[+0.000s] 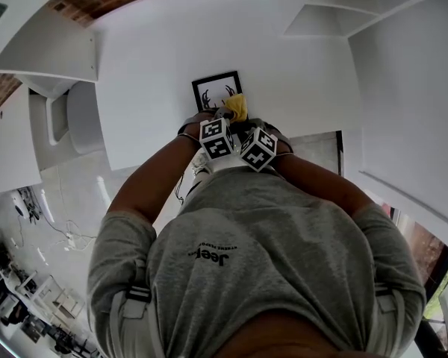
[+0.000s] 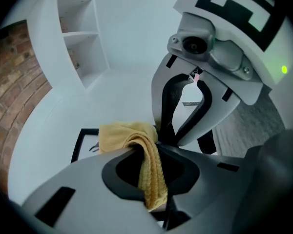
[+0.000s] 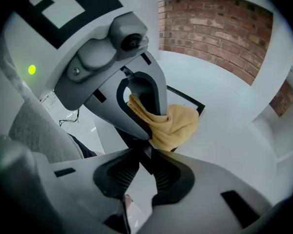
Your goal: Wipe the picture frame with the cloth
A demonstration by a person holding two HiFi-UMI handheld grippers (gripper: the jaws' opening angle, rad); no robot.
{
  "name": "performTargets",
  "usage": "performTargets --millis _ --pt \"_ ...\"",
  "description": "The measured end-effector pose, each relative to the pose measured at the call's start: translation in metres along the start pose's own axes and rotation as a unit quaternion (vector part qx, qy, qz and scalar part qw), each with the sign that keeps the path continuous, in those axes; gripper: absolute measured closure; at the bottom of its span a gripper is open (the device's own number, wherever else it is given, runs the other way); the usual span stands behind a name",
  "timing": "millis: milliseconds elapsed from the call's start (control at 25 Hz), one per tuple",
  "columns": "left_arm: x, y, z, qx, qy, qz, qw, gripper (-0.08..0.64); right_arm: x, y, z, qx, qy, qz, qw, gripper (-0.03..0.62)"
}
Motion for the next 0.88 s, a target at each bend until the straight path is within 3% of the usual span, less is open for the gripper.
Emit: performTargets --millis 320,640,680,880 --pt "-0.016 0.002 0.009 0.009 -0.002 0.052 0.9986 0.494 0.003 -0.002 0.001 0.001 -0.012 -0.001 1.000 0.508" --pt "-0.016 0.002 0.011 0.018 0.001 0.037 0.9991 0.494 0.005 -0.004 -0.006 0.005 -0.011 -0.016 1.000 0.512" --pt "-0.017 0.003 0.009 0.020 0.000 0.037 0.9991 0.494 0.006 -0.005 -0.008 0.015 -0.008 -0.020 1.000 0.550" --pt "-0.018 0.005 0.008 0.027 -0.002 0.026 0.9993 0.494 0.010 -0.011 -0.017 0.005 -0.005 -0.013 1.000 0.563"
Point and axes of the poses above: the fingertips, and each gripper's own axes: z forward along the fingers, y to its left, x out of its underside, the point moved 6 cm from there along -z, backward along the fingers, and after that the axes turned 14 degrees about -x, right-handed, at the moved point
